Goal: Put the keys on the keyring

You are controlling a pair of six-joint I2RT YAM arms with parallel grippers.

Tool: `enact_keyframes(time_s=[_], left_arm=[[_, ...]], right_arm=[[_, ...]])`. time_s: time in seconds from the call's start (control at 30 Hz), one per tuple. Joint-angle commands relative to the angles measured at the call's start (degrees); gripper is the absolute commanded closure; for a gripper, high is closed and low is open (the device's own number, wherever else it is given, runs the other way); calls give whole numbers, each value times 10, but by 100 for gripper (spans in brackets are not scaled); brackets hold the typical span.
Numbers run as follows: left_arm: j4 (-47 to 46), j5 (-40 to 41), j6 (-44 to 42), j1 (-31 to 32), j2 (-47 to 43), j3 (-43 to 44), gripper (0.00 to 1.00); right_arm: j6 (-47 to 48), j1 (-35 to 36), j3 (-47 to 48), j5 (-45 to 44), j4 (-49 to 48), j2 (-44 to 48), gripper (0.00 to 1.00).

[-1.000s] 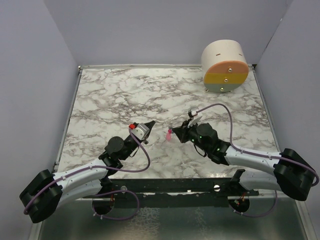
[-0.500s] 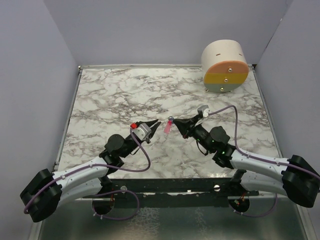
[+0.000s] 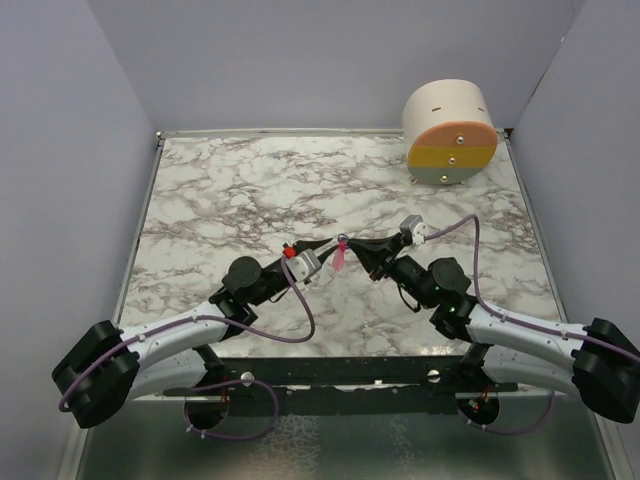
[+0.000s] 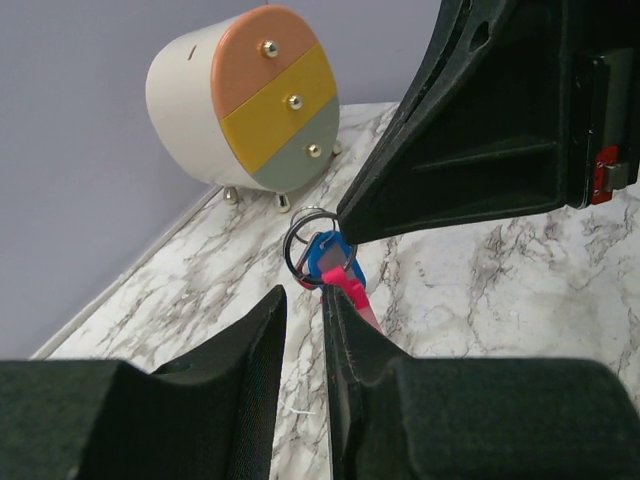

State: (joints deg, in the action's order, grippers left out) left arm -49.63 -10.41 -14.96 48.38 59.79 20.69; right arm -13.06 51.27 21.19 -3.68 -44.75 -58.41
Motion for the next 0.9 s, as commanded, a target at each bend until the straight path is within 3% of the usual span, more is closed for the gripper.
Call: enact_keyframes(time_s=[0.0,0.87], left_arm=[[-20,-40,-20,-4,8,22,76],[-20,-57,-20,-12,26,39,77]], right_arm=[[25,-1,-7,30,-22,16,99],[54,-2,-20,80,-25,17,99]])
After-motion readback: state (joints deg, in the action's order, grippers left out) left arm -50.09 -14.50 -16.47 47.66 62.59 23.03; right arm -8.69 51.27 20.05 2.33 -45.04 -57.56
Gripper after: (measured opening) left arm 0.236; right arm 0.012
